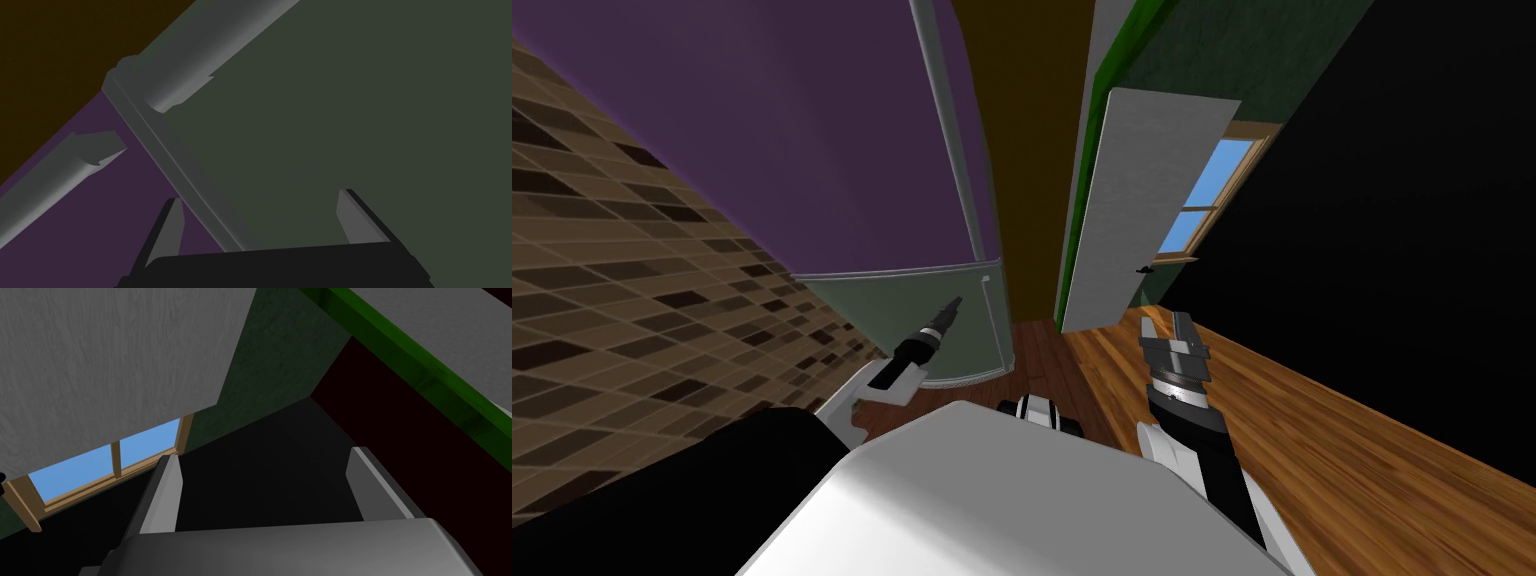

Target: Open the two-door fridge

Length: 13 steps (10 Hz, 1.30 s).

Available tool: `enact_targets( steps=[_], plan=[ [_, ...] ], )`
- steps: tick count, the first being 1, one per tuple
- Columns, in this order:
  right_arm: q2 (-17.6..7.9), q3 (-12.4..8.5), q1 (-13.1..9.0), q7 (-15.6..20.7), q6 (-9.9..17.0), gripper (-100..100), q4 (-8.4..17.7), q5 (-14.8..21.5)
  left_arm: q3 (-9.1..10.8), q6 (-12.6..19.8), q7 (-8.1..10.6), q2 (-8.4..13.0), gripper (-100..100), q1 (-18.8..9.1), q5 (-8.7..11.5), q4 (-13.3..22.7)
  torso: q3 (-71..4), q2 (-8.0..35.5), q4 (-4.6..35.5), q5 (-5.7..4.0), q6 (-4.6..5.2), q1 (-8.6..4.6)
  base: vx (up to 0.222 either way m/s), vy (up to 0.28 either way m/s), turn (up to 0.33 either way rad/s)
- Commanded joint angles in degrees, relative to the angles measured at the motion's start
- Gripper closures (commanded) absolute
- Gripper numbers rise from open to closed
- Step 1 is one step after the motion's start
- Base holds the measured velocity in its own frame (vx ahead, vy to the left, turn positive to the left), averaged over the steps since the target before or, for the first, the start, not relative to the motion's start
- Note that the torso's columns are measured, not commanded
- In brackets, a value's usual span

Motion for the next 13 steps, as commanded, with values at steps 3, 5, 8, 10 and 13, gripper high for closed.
enact_targets(
  steps=[3,5,8,10,13],
  plan=[
    [0.0,0.0,0.0,0.0,0.0,0,0.0,0.0,1.83,6.7,0.82,4.7,-100,0.2,0.7,-1.0,-0.1,-0.1,0.0,0.0,-0.02,0.02,0.074,-0.025,-0.058],
    [0.0,0.0,0.0,0.0,0.0,0,0.0,0.0,2.88,10.0,1.27,7.4,-100,0.4,1.1,-1.8,-0.1,-0.2,-0.1,0.0,0.0,0.01,0.095,-0.03,-0.093],
    [0.0,0.0,0.0,0.0,0.0,0,0.0,0.0,4.28,15.0,1.87,10.8,-100,0.7,1.6,-3.7,-0.1,-0.2,-0.1,-0.01,0.0,0.0,0.105,-0.033,-0.077],
    [0.0,0.0,0.0,0.0,0.0,0,0.0,0.0,5.0,17.4,2.18,12.4,-100,0.9,1.8,-5.6,0.0,0.0,0.0,0.02,0.0,0.06,0.065,-0.015,-0.048],
    [0.0,0.0,0.0,0.0,0.0,0,0.0,0.0,5.62,19.5,2.45,13.6,-100,1.0,2.1,-9.0,-0.4,-0.6,0.0,-0.31,0.37,-0.33,0.044,-0.009,-0.024]
  ],
)
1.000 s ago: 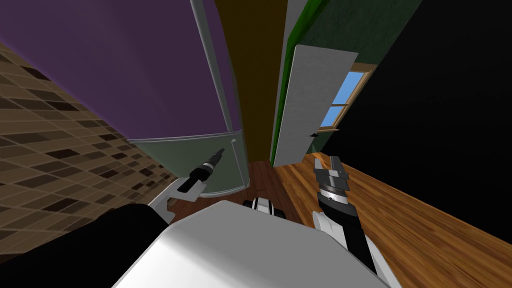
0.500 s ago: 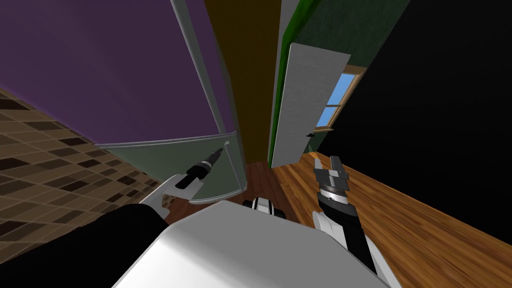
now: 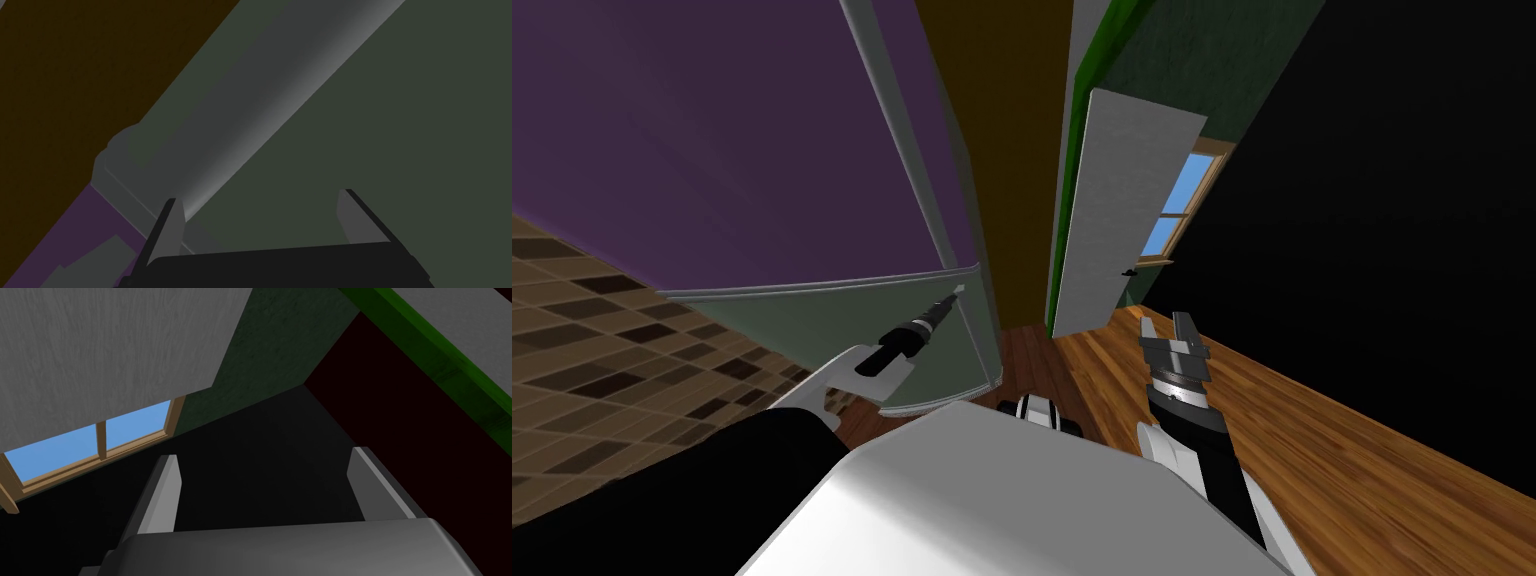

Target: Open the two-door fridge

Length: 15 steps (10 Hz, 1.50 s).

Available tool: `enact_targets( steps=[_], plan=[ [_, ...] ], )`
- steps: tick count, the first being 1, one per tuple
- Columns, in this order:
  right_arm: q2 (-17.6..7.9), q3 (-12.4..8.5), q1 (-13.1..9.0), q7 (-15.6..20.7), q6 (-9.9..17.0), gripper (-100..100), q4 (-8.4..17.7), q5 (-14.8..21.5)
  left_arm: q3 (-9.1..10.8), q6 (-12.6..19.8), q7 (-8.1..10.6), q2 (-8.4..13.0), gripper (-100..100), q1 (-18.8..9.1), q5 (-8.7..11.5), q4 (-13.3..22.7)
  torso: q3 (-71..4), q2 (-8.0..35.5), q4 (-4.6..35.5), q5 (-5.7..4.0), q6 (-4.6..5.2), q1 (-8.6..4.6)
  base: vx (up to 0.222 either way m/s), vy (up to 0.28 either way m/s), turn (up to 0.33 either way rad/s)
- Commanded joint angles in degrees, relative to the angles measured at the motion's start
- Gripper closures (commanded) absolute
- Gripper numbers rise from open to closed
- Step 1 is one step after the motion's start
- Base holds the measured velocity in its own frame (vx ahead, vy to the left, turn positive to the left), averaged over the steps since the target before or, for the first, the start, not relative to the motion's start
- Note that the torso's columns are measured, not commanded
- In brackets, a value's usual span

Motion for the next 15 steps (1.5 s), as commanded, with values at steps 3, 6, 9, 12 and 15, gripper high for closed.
enact_targets(
  steps=[3,6,9,12,15],
  plan=[
    [0.0,0.0,0.0,0.0,0.0,0,0.0,0.0,0.4,1.6,0.16,0.7,100,0.2,0.5,-1.4,0.1,0.1,-0.1,0.14,-0.09,0.07,-0.007,0.004,0.021],
    [0.0,0.0,0.0,0.0,0.0,0,0.0,0.0,-0.82,0.0,0.01,2.1,100,0.2,1.4,-2.0,0.8,1.1,0.2,0.41,-0.36,0.69,-0.225,0.093,-0.068],
    [0.0,0.0,-0.1,0.0,0.0,0,0.0,0.0,-2.66,-2.5,-0.23,4.3,100,0.2,2.8,-2.9,0.4,0.5,0.0,0.32,-0.36,0.45,-0.335,0.113,-0.077],
    [0.0,0.0,-0.1,0.0,0.0,0,0.0,0.0,-4.49,-4.9,-0.46,6.5,100,0.2,4.3,-3.8,0.4,0.5,0.0,0.27,-0.38,0.22,-0.411,0.109,-0.091],
    [0.0,0.0,0.0,0.0,0.0,0,0.0,0.0,-5.45,-6.2,-0.62,7.3,100,0.4,4.7,-4.2,0.3,0.3,-0.1,0.28,-0.36,0.23,-0.301,0.074,-0.063]
  ],
)
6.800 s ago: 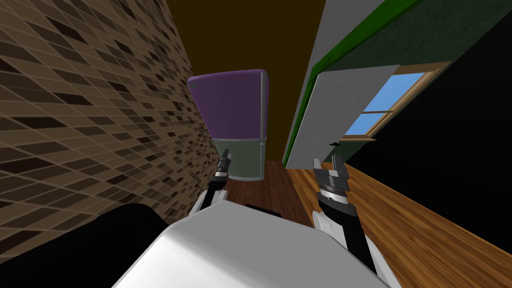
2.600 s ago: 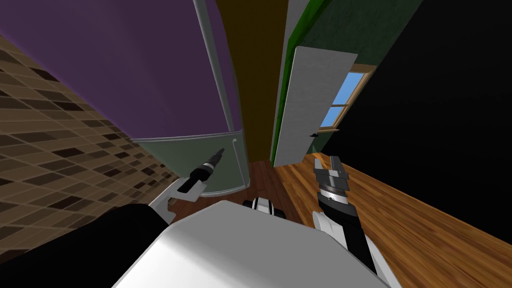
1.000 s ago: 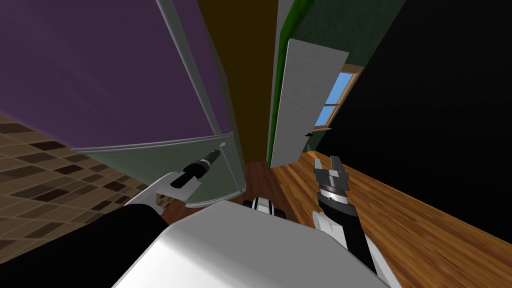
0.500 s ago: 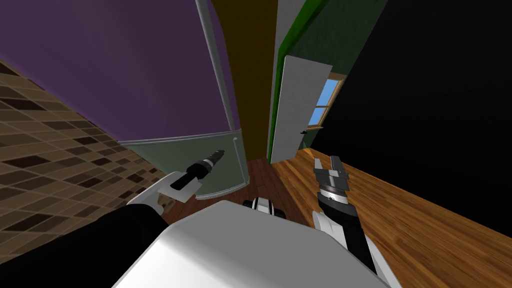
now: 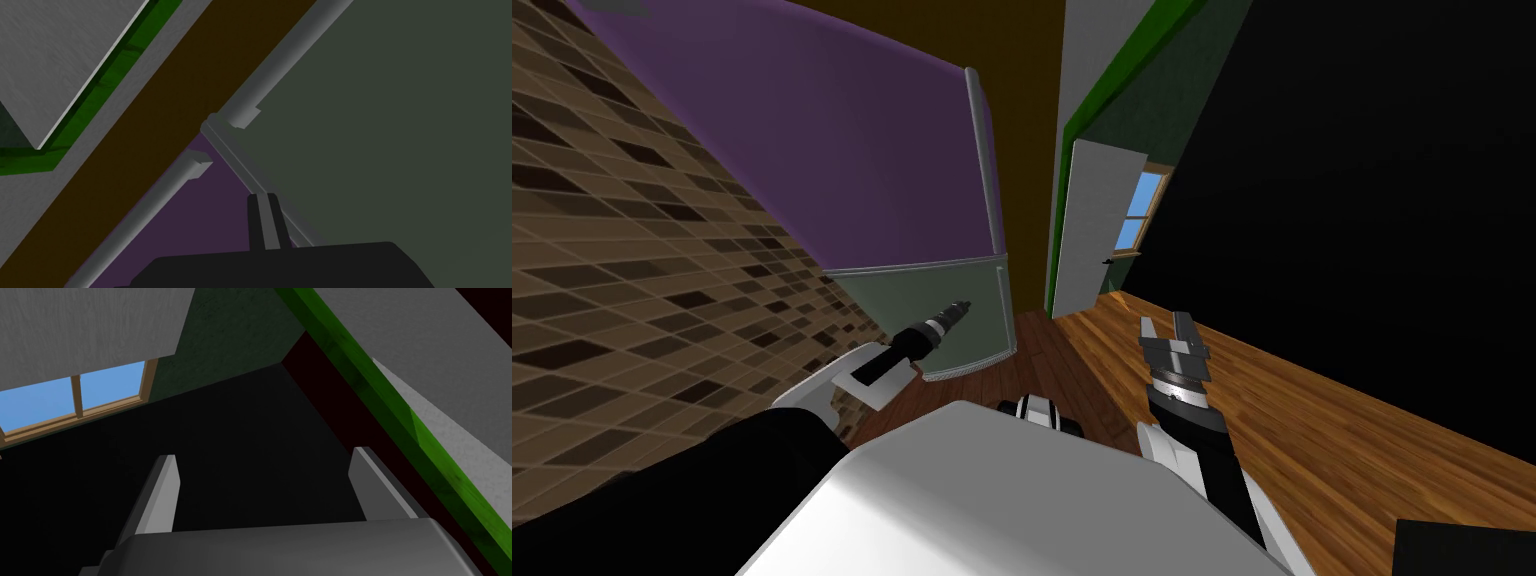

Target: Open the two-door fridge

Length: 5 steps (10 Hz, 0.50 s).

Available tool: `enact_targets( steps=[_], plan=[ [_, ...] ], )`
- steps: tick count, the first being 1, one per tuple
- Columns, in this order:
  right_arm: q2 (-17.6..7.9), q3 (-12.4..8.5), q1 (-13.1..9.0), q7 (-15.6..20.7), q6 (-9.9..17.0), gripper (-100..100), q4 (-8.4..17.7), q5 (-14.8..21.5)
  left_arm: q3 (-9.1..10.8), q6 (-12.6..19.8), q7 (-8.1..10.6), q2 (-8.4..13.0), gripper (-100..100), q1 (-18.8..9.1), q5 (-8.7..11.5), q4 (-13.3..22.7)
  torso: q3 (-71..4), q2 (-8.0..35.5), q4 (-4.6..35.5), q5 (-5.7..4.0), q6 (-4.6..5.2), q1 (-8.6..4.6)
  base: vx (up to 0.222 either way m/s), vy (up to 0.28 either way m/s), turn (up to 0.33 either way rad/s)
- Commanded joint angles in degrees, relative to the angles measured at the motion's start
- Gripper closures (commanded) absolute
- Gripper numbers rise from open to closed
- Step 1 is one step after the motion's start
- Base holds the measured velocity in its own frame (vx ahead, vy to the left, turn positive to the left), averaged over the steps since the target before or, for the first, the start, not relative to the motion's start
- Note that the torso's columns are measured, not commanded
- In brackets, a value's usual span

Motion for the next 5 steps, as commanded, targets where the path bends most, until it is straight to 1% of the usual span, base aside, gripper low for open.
enact_targets(
  steps=[1,3,4,5],
  plan=[
    [0.0,0.0,0.0,0.0,0.0,0,0.0,0.0,-0.06,-0.2,-0.04,-0.1,-100,-0.2,0.0,2.4,-0.3,-0.5,-0.1,-0.03,-0.02,-0.09,-0.021,0.004,0.003],
    [0.0,0.0,0.1,0.0,0.0,0,0.0,0.0,0.15,-0.1,0.01,-0.4,-100,-0.7,0.0,5.2,-0.4,-0.6,-0.2,-0.01,0.02,-0.04,0.058,-0.018,-0.004],
    [0.0,0.0,0.1,0.0,0.0,0,0.0,0.0,0.43,0.0,0.09,-0.7,-100,-1.2,0.0,7.0,-0.2,-0.2,-0.1,0.01,0.0,0.04,0.123,-0.031,-0.004],
    [0.0,0.0,0.1,0.0,0.0,0,0.0,0.0,0.95,0.2,0.22,-1.2,-100,-2.1,0.0,7.9,0.0,0.0,0.0,0.02,0.0,0.06,0.218,-0.054,-0.009]
  ],
)
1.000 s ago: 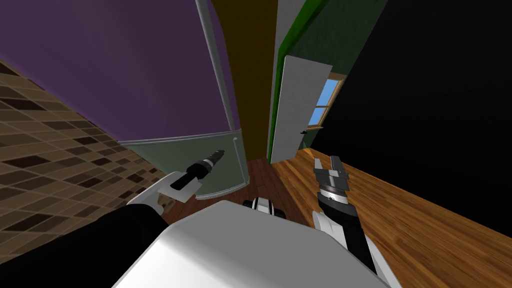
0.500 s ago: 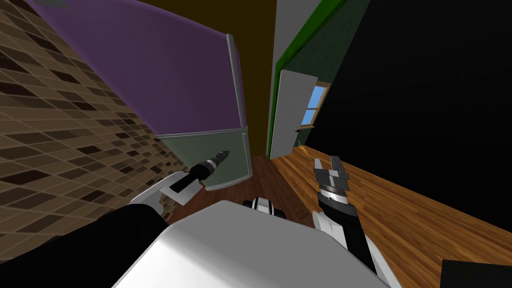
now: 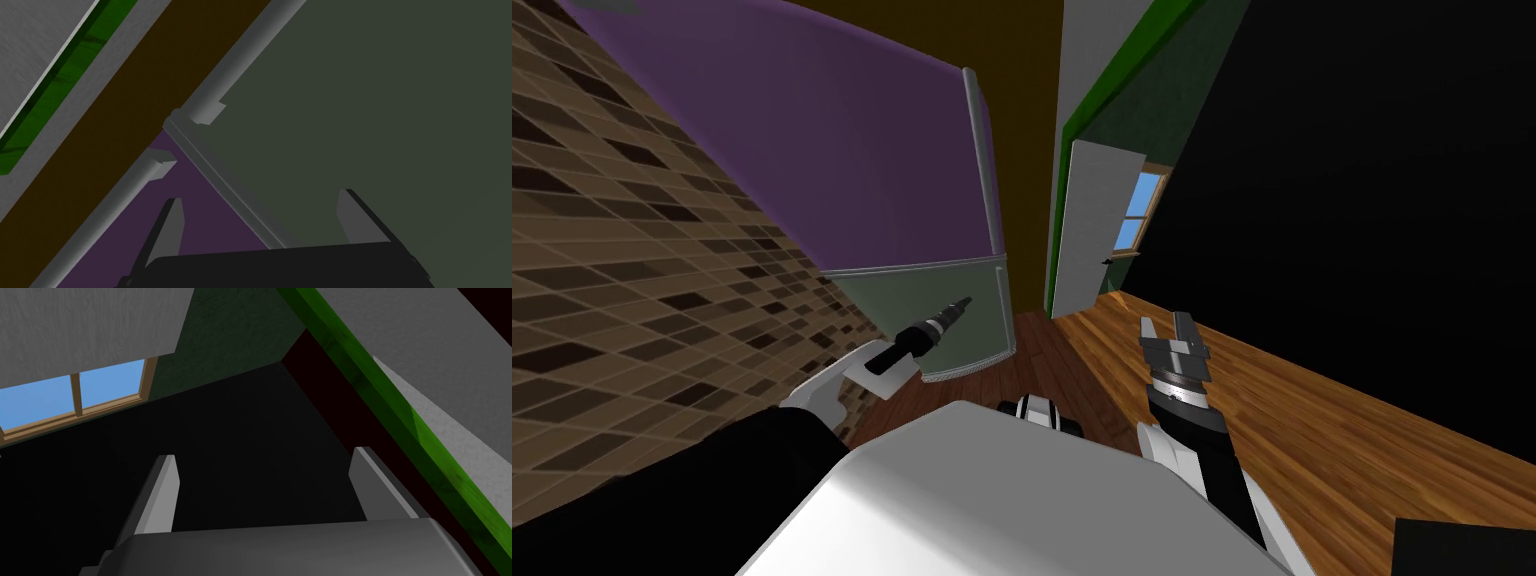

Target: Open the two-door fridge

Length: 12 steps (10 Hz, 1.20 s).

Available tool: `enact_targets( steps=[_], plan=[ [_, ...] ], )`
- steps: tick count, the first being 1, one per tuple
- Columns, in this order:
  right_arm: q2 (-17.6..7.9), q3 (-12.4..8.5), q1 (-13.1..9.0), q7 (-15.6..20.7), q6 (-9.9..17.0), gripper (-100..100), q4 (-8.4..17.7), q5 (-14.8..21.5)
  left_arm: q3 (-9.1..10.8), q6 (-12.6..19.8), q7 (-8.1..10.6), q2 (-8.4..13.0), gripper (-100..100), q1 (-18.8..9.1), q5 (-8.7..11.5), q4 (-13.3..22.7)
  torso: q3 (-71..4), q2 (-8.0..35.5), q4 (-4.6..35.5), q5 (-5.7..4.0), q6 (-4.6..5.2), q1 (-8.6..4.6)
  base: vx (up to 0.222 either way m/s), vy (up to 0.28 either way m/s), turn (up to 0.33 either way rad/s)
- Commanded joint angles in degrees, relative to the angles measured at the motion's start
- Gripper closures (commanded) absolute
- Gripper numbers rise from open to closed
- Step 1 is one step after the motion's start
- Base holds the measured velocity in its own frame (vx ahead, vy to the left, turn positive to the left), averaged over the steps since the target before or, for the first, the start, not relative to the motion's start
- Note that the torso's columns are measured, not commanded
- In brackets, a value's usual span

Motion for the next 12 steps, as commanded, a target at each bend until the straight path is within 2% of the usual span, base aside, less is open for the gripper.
enact_targets(
  steps=[1,4,9,12],
  plan=[
    [0.0,0.0,0.0,0.0,0.0,0,0.0,0.0,1.07,0.5,0.2,-1.2,-100,-1.2,-0.2,1.6,0.0,-0.1,0.0,-0.01,0.0,-0.04,0.253,-0.075,-0.005],
    [0.0,0.0,0.0,0.0,0.0,0,0.0,0.0,2.62,1.6,0.55,-1.4,-100,-2.7,-0.1,1.8,0.2,0.3,0.1,0.03,0.0,0.1,0.209,-0.057,-0.009],
    [0.0,0.0,0.0,0.0,0.0,0,0.0,0.0,5.47,3.7,1.19,-1.8,-100,-5.5,0.1,6.3,0.1,0.1,0.0,-0.02,-0.01,-0.06,0.234,-0.084,-0.006],
    [0.0,0.0,0.0,0.0,0.0,0,0.0,0.0,7.55,5.5,1.62,-1.2,-100,-6.7,0.4,6.2,0.1,0.2,0.0,-0.01,0.0,-0.03,0.273,-0.092,0.005]
  ],
)
